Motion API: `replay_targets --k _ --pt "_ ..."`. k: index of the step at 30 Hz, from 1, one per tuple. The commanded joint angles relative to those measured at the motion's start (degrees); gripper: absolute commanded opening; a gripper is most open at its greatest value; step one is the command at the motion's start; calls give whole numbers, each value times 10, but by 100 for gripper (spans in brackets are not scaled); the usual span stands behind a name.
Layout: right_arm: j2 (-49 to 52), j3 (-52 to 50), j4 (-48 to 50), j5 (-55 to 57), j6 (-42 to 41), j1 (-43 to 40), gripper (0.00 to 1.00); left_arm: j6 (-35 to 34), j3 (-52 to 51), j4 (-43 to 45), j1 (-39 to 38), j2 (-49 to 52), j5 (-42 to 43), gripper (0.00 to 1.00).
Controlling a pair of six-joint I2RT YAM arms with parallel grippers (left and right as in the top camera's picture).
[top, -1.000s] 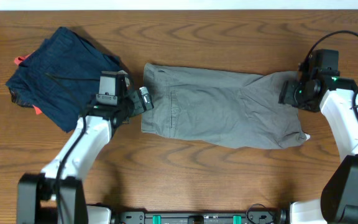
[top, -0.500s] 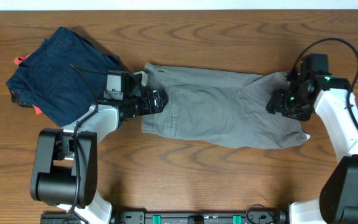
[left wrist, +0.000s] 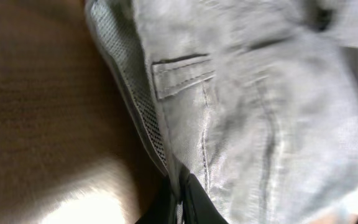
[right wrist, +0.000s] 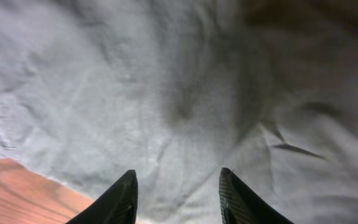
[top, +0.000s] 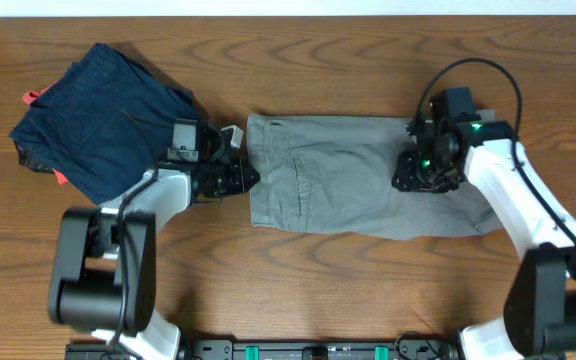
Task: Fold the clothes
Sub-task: 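Lift both ends and bring the right gripper toward the left gripper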
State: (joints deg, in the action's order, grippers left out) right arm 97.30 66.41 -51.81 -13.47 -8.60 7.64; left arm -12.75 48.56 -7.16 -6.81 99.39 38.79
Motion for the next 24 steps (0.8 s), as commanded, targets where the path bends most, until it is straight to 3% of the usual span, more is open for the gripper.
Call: replay_targets --k 1,14,24 --pt "40 2 3 -20 6 12 39 -22 5 -14 5 -76 11 6" --pt "162 2 94 -87 4 87 38 -77 5 -82 5 -230 14 6" --pt "224 2 213 -119 -65 204 37 -140 42 -76 2 -327 87 6"
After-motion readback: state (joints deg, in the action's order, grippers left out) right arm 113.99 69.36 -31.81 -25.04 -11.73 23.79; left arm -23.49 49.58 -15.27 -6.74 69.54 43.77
